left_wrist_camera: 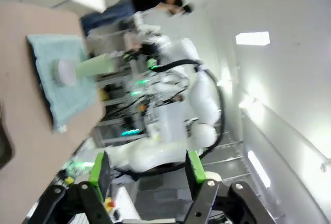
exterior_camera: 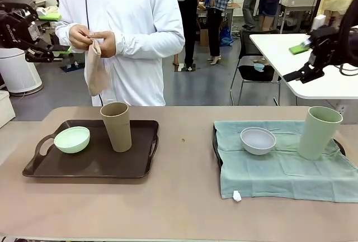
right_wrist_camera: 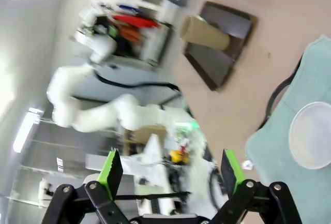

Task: Set up a tray with a mat and arrange the tableware.
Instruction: Pick up the Picnic Bowl and Reusable plastic cup from the Handle tray in front of the human's position and hold them in the air.

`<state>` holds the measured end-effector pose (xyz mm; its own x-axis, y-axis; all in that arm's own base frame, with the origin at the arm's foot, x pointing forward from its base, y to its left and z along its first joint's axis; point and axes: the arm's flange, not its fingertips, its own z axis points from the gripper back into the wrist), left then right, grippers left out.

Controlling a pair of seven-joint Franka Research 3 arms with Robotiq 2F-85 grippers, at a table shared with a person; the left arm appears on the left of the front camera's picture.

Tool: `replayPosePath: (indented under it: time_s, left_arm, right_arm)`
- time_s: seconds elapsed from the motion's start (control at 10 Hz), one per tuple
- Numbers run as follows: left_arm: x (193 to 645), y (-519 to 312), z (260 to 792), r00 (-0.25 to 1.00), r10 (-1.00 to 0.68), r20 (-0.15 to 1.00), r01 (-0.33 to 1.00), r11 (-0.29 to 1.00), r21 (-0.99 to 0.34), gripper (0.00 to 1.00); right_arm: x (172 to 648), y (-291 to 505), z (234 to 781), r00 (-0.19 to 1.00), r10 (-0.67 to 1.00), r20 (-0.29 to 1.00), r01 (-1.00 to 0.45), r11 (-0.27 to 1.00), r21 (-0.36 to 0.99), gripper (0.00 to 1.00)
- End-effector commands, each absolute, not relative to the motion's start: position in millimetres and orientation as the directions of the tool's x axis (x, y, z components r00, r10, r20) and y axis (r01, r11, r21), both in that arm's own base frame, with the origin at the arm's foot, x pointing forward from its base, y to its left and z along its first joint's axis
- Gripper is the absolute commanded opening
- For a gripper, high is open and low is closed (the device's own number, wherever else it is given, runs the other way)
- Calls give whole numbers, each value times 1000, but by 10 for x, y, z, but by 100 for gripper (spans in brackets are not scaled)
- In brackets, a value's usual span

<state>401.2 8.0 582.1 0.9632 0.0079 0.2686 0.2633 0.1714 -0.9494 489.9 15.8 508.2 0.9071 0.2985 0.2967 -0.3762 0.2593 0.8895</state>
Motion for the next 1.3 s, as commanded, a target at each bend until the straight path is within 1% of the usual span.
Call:
replayPosePath:
  time_s: [0.0, 0.1, 0.2, 0.3, 0.4, 0.5, 0.6, 0.7, 0.9, 1.0, 1.1, 1.2]
  left_arm:
    - [4166, 112, 6077, 954, -112, 279, 300, 419, -857, 77]
    - [4145, 93, 6178, 958, -160, 236, 285, 519, -805, 77]
    - [4107, 94, 6294, 958, -218, 188, 286, 649, -705, 77]
    - [4061, 87, 6413, 960, -231, 156, 278, 754, -594, 77]
    - [3993, 61, 6550, 965, -223, 135, 260, 858, -443, 77]
    - [3924, 43, 6670, 977, -194, 86, 210, 938, -275, 77]
    - [3868, 4, 6749, 990, -141, 21, 143, 977, -159, 77]
    - [3978, 145, 6597, 964, -220, 147, 263, 857, -443, 77]
    - [3978, 145, 6597, 964, -220, 147, 263, 857, -443, 77]
    - [3915, 117, 6701, 972, -204, 117, 232, 912, -338, 77]
    - [4162, 35, 6268, 976, -90, 198, 112, 989, -100, 77]
    - [4222, -22, 6096, 947, -93, 308, 63, 992, 106, 77]
  right_arm:
    - [4947, 902, 5170, 815, 443, 374, -554, 405, 728, 100]
    - [5008, 1238, 5132, 749, 523, 407, -643, 427, 635, 100]
    - [5145, 1644, 5066, 659, 594, 461, -742, 417, 525, 100]
    - [5233, 2061, 4982, 516, 661, 544, -856, 374, 358, 100]
    - [5236, 2485, 4846, 345, 729, 591, -938, 278, 206, 100]
    - [5150, 2843, 4687, 163, 780, 605, -986, 112, 121, 100]
    - [5017, 2994, 4578, 107, 774, 624, -974, -44, 221, 100]
    - [5078, 2760, 4904, 338, 767, 545, -940, 242, 242, 100]
    - [5078, 2760, 4904, 338, 767, 545, -940, 242, 242, 100]
    - [5050, 3004, 4707, 238, 790, 565, -968, 145, 205, 100]
    - [5122, 3357, 4519, 164, 784, 599, -979, 56, 194, 100]
    - [5157, 3789, 4363, 35, 776, 630, -982, -91, 166, 100]
